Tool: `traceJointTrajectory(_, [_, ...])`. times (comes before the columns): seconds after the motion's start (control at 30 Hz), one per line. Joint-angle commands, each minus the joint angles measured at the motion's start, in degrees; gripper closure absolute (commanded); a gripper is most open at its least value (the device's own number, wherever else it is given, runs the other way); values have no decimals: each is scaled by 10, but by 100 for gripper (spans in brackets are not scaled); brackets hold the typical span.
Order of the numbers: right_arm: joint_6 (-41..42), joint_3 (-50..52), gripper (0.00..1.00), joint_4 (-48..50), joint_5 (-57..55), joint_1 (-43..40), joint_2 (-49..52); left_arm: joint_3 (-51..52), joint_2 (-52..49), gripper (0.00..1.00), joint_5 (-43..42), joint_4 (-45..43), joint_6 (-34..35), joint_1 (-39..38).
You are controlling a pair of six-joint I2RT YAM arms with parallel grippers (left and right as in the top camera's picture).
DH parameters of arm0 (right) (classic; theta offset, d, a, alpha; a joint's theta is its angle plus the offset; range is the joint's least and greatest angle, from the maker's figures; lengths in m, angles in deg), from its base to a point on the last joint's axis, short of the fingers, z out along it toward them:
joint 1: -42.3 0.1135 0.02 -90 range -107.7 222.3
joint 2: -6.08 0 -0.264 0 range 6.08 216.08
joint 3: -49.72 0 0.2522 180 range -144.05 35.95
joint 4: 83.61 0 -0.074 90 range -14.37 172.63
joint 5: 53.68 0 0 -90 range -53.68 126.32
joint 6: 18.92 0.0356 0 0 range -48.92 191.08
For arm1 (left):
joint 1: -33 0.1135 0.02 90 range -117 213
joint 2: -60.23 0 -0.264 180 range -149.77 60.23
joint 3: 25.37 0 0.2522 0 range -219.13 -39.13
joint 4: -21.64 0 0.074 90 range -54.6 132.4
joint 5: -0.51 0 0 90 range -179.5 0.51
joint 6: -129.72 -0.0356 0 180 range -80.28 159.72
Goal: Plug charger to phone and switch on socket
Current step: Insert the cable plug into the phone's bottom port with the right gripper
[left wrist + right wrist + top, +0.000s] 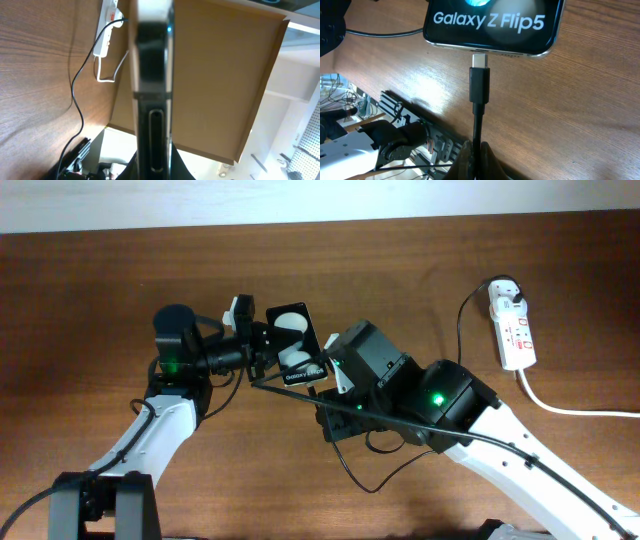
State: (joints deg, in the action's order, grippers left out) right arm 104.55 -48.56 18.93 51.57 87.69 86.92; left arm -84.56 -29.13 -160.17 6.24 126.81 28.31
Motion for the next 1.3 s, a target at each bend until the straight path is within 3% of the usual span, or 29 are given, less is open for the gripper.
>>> traceJointTrajectory(0.0, [3,3,96,3,2,3,8,-8,4,100,-16,-6,10,2])
traceJointTrajectory(0.2, [3,3,96,9,2,3,20,-8,4,100,-16,-6,16,2])
traceJointTrajectory(0.3, [3,3,96,5,2,4,20,-8,4,100,-12,-6,-33,3])
traceJointTrajectory(0.63, [3,3,96,-9,10,4,20,-8,4,100,21,-8,-90,9])
traceJointTrajectory(1.27, [16,3,96,8,8,3,20,-8,4,100,-16,-8,-56,9])
